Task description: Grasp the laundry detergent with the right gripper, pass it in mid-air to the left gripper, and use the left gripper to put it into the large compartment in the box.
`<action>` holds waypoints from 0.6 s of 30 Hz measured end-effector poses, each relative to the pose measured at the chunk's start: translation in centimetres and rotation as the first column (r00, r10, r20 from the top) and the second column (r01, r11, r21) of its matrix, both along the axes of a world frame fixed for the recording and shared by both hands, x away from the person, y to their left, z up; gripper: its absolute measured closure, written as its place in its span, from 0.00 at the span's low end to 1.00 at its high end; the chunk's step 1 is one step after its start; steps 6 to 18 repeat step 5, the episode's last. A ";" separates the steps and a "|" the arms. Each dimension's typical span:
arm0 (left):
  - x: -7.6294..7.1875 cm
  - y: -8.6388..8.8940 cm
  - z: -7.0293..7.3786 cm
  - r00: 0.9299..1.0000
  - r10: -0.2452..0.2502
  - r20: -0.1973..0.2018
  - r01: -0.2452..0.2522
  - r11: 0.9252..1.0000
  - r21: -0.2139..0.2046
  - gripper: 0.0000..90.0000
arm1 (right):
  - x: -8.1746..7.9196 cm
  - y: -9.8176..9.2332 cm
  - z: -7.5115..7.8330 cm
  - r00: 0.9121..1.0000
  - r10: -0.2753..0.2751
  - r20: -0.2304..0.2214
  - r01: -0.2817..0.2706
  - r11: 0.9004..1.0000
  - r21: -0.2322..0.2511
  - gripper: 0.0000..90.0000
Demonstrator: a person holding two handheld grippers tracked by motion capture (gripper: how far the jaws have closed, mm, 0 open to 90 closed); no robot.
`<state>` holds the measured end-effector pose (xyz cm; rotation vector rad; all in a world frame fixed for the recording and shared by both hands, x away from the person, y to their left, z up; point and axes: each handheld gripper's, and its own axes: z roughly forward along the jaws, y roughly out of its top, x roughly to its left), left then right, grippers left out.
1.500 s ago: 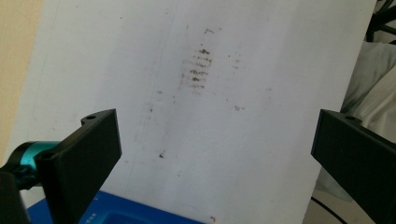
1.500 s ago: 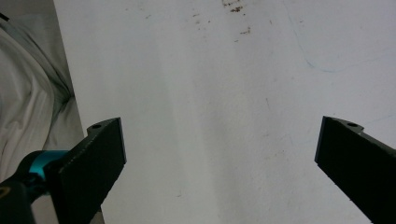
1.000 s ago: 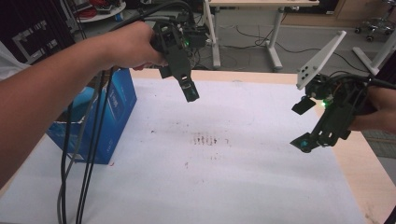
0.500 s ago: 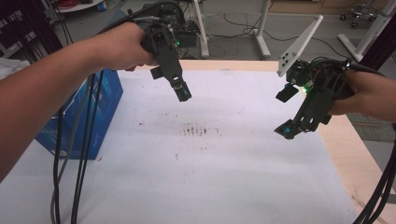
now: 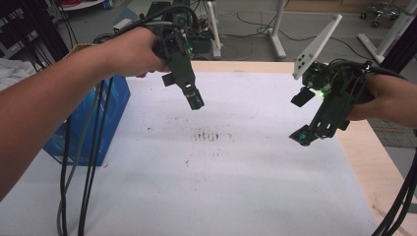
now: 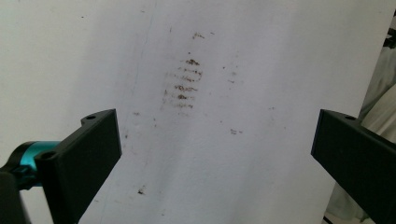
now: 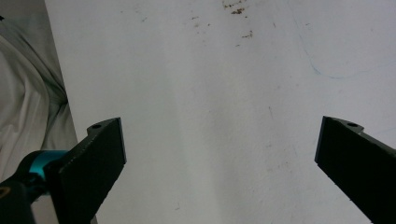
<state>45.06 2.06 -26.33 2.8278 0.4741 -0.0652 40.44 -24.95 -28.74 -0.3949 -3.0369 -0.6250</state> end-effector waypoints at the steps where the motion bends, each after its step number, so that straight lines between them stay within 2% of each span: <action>1: 0.0 0.0 0.0 1.000 -0.001 -0.001 0.001 1.000 0.000 0.02 | 0.0 0.0 0.0 1.000 -0.003 0.001 0.003 1.000 0.002 0.01; 18: 0.0 0.1 0.0 1.000 0.004 0.006 -0.004 1.000 0.000 0.02 | -0.1 -0.1 -0.1 1.000 0.001 0.004 -0.001 1.000 0.011 0.01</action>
